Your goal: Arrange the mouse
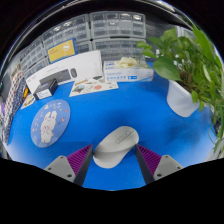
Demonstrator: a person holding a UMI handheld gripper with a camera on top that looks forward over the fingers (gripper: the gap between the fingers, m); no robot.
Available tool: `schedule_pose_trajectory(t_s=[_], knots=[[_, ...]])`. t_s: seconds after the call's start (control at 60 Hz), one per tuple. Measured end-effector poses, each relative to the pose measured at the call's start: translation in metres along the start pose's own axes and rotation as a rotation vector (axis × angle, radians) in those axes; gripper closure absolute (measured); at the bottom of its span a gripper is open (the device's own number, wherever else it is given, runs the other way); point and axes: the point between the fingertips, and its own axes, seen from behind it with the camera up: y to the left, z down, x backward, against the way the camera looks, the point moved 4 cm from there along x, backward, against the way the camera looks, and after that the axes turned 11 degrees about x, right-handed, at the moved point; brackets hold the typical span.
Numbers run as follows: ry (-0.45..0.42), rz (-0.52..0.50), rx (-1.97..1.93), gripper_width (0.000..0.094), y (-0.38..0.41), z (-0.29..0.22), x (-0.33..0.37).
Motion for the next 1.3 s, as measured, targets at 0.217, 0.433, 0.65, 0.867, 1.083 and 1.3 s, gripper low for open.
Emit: schedule_pose_trajectory(t_s=[0.217, 0.433, 0.65, 0.867, 1.083, 1.3], knots=[[0.005, -0.044, 0.070, 0.0079, 0.006, -0.041, -0.035], [-0.010, -0.030, 0.119, 0.0189, 0.015, -0.062, -0.053], [-0.128, 0.053, 0.172, 0.0423, 0.027, -0.062, -0.051], [-0.136, 0.089, 0.078, 0.0540, 0.028, -0.059, -0.049], [-0.154, 0.186, -0.004, 0.0542, 0.022, -0.102, -0.005], [-0.351, 0.239, 0.057, 0.0541, 0.069, -0.215, 0.074]])
